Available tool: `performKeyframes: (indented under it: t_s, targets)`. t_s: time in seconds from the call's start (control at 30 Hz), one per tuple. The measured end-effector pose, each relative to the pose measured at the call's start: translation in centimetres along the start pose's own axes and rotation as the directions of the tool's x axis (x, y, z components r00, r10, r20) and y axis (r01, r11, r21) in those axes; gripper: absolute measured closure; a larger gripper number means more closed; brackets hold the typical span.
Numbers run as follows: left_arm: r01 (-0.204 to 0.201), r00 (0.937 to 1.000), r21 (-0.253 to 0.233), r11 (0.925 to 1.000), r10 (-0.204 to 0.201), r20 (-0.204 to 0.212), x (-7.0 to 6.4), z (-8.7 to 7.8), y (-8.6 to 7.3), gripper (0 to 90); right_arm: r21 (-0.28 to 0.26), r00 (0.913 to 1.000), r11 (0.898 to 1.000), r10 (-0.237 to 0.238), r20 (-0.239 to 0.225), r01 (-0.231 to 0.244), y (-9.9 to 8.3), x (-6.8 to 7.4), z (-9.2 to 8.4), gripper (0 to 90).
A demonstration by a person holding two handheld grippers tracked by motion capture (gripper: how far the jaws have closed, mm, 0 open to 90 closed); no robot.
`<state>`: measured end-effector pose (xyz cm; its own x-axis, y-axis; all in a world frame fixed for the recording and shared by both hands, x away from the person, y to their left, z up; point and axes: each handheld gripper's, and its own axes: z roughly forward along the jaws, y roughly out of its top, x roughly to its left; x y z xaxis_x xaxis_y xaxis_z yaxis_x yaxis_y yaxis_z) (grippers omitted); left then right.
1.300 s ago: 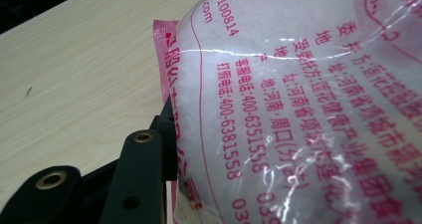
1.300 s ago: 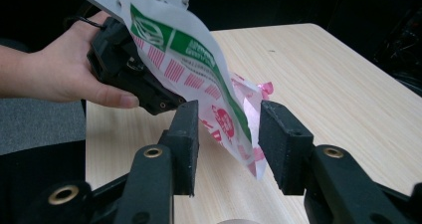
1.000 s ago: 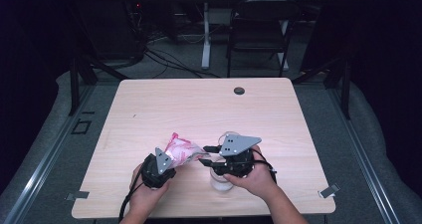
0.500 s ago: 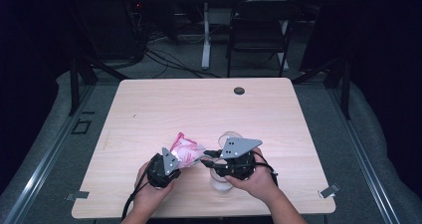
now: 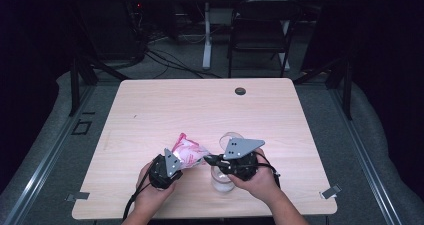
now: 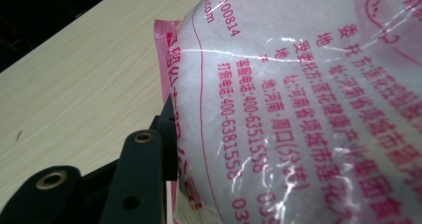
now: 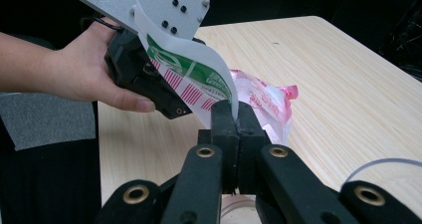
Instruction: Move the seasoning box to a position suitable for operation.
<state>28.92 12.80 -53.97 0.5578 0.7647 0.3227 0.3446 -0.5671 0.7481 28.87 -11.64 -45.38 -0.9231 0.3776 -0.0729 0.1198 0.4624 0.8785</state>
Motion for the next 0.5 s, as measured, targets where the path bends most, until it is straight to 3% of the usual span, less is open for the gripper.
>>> performKeyframes:
  t_s: [0.5]
  targets:
    - [-0.004,1.0000,-0.013,0.9999,0.004,0.007,-0.08,0.31,0.40,58.7,-0.001,0.9998,1.000,0.007,0.018,-0.007,-0.11,-0.14,-0.43,90.0]
